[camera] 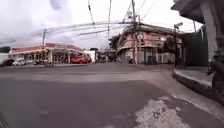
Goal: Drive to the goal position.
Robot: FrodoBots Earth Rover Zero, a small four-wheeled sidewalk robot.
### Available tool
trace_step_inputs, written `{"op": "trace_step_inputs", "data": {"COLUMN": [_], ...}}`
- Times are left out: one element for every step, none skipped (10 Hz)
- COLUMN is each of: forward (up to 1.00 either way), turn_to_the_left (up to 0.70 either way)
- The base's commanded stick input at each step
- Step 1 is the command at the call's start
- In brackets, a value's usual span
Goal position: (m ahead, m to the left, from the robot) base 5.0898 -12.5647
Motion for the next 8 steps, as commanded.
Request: {"op": "trace_step_inputs", "data": {"forward": [0.7,0.7,0.85,0.85,0.85,0.85,0.85,0.85], "turn_to_the_left": [0.0,0.0,-0.16,-0.32,-0.29,-0.3,-0.22,0.0]}}
